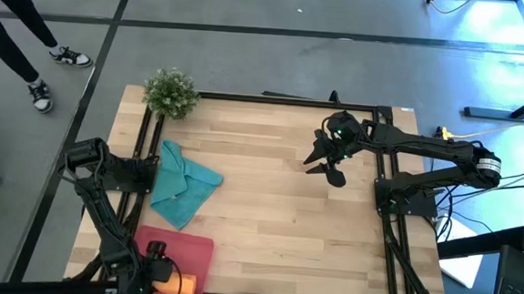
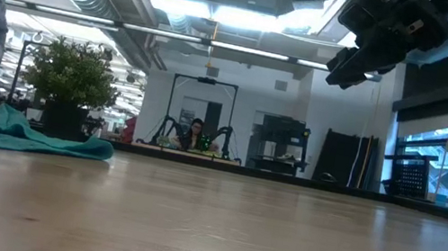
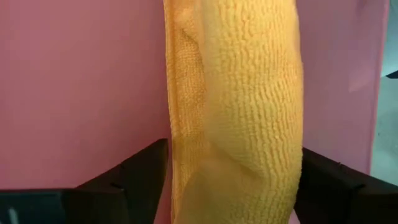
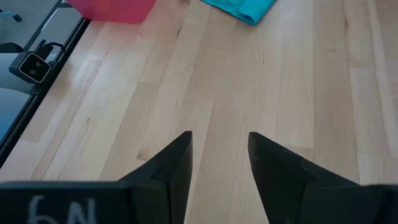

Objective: Roll microfiber towels into tight, uniform cylinder then place into a basket
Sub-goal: Put the yellow microfiber cloth into the bin

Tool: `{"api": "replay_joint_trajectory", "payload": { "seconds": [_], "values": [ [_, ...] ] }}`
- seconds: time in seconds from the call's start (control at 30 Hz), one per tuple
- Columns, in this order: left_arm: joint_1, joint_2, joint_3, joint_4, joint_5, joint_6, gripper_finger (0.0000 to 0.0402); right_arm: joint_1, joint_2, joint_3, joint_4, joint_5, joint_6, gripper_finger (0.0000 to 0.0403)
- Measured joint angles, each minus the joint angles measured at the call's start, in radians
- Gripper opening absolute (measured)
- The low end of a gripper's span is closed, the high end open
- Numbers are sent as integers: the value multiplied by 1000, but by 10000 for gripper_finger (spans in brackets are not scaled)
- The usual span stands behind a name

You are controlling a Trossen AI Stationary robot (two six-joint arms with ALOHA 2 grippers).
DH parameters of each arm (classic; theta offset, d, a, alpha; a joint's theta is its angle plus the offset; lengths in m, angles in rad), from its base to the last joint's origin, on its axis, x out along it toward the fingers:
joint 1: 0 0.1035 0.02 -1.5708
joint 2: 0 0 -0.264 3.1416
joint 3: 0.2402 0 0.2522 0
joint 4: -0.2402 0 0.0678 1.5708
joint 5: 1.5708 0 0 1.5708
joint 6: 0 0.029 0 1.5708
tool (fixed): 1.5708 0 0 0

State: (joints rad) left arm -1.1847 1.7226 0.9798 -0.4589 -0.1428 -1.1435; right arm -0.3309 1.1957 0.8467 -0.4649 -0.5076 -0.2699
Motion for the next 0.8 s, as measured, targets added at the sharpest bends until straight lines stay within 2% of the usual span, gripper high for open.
{"api": "replay_joint_trajectory", "payload": {
  "seconds": [0.27, 0.5, 0.8],
  "values": [
    [0, -3, 4, -12, -1, -7, 281, 0, 0, 0, 0, 0, 0, 157],
    [0, -3, 81, -130, -50, -6, 282, 0, 0, 0, 0, 0, 0, 157],
    [0, -3, 157, -237, -54, -42, 282, 0, 0, 0, 0, 0, 0, 157]
  ]
}}
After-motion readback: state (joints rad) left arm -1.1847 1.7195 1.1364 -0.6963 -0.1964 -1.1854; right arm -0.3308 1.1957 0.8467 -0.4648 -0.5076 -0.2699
